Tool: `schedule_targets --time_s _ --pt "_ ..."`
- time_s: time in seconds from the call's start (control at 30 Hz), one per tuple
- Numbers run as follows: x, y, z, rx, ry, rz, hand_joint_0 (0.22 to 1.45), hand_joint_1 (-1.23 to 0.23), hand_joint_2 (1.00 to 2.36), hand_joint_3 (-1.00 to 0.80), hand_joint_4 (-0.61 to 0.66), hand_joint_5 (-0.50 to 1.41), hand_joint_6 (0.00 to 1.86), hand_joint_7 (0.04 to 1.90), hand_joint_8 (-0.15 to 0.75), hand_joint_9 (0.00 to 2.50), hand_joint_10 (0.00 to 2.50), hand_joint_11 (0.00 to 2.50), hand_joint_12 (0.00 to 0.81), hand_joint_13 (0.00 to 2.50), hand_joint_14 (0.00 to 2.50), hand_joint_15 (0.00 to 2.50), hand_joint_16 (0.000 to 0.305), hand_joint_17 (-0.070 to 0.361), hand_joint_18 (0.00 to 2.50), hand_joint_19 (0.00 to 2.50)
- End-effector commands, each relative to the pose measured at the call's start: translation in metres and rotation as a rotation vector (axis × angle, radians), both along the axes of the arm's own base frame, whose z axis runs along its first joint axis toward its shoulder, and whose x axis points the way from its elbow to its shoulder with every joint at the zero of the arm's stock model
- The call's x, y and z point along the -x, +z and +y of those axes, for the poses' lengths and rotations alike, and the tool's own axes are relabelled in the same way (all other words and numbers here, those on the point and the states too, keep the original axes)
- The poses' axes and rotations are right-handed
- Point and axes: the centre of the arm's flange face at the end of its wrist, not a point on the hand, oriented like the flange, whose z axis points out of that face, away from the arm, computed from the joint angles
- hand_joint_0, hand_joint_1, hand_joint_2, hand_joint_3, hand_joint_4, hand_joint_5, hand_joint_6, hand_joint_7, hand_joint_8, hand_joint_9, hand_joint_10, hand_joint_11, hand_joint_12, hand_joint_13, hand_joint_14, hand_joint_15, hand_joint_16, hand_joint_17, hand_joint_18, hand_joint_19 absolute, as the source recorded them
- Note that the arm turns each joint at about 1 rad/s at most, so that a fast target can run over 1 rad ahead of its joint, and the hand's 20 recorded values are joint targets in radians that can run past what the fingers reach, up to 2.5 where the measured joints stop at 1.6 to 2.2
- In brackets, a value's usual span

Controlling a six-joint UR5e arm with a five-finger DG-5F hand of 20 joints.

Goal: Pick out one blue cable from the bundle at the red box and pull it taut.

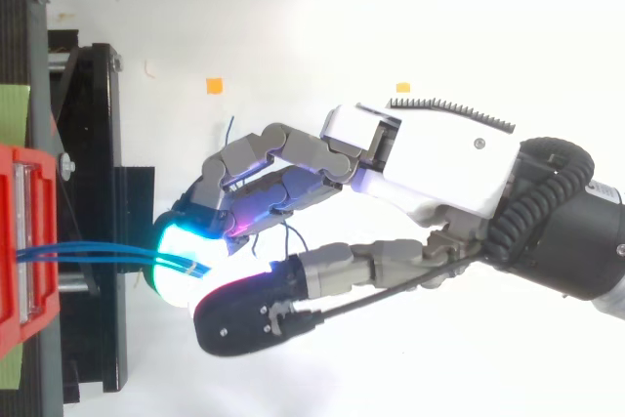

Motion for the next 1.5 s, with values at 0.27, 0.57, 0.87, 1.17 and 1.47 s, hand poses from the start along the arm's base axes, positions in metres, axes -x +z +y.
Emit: schedule_targets --time_s 0.27,0.57,0.87,1.17,1.47 --pt "-0.0001 0.0003 0.0000 0.000 0.000 -0.001 0.62 -0.59 1.01 -0.40 0.11 -0.17 0.93 0.87 0.301 0.90 0.01 0.48 0.242 0.79 0.01 0.25 0.022 0.049 0.52 0.35" --pt "-0.0001 0.0003 0.0000 0.000 0.000 -0.001 0.66 -0.78 1.01 -0.31 0.05 -0.17 0.93 0.89 0.301 0.88 0.01 0.49 0.248 0.79 0.01 0.25 0.022 0.049 0.51 0.33" --pt "-0.0001 0.0003 0.0000 0.000 0.000 -0.001 0.75 -0.88 1.01 -0.43 -0.02 -0.18 0.94 0.89 0.292 0.88 0.01 0.48 0.243 0.81 0.01 0.24 0.021 0.048 0.55 0.30" --pt "0.0002 -0.0003 0.0000 0.000 0.000 0.001 0.78 -0.92 1.00 -0.50 0.01 -0.18 0.95 0.91 0.287 0.90 0.01 0.50 0.239 0.83 0.01 0.25 0.022 0.049 0.60 0.30" --pt "-0.0002 0.0003 -0.0011 -0.012 -0.003 -0.005 0.61 -0.80 1.00 -0.50 0.16 -0.17 0.93 0.81 0.291 0.92 0.01 0.49 0.242 0.83 0.01 0.26 0.022 0.050 0.58 0.32"
